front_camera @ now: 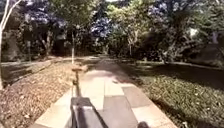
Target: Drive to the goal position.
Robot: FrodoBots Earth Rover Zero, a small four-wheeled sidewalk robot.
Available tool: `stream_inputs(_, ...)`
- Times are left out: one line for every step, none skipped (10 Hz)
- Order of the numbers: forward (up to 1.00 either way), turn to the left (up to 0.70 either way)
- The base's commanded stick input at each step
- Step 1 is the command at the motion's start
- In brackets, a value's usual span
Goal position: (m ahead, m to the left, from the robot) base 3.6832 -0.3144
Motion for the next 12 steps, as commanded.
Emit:
stream_inputs(0.50,0.00)
stream_inputs(0.50,0.00)
stream_inputs(0.50,0.00)
stream_inputs(0.50,0.00)
stream_inputs(0.50,0.00)
stream_inputs(0.50,0.00)
stream_inputs(0.50,0.00)
stream_inputs(0.50,0.00)
stream_inputs(0.50,0.00)
stream_inputs(0.50,0.00)
stream_inputs(0.50,0.00)
stream_inputs(0.50,0.00)
